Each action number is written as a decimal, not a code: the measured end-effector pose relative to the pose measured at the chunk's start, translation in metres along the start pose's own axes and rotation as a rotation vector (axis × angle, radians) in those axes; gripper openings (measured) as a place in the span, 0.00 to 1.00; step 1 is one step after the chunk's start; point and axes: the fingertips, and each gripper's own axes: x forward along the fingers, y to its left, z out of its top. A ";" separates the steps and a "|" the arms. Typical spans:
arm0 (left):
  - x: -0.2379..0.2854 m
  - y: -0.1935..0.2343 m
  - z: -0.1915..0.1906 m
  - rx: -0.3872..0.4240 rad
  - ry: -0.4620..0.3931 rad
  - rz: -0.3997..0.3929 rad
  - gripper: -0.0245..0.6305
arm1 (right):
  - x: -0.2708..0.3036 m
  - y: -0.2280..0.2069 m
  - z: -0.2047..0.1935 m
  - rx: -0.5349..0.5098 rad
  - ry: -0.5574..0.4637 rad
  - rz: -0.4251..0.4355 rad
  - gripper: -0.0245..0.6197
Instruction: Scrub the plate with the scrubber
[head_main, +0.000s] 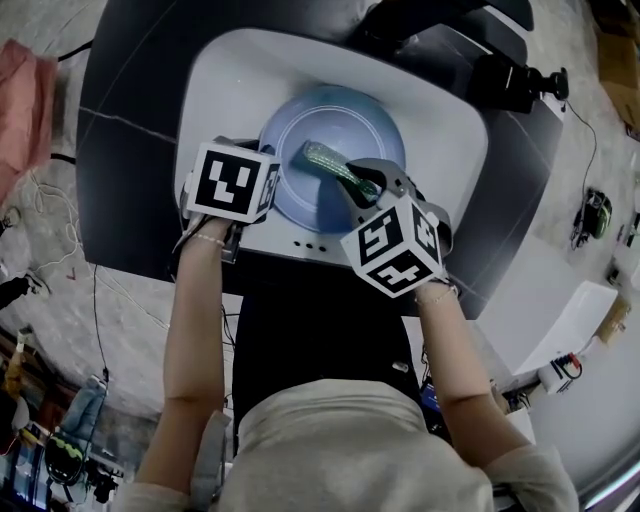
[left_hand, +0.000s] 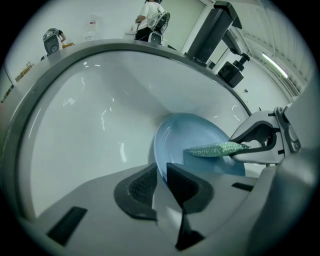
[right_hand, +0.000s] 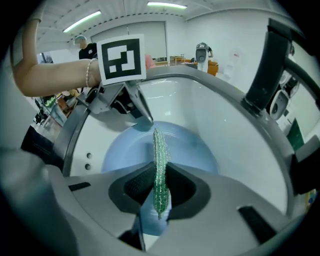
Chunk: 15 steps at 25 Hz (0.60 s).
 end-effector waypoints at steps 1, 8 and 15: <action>0.000 0.000 0.000 0.005 0.000 -0.001 0.15 | 0.001 0.004 -0.001 -0.005 0.005 0.015 0.16; 0.000 0.000 0.003 0.002 -0.010 -0.014 0.15 | 0.008 0.021 -0.005 0.010 0.023 0.110 0.16; -0.003 -0.002 0.005 -0.004 -0.027 -0.017 0.15 | 0.022 0.042 -0.013 -0.001 0.064 0.196 0.16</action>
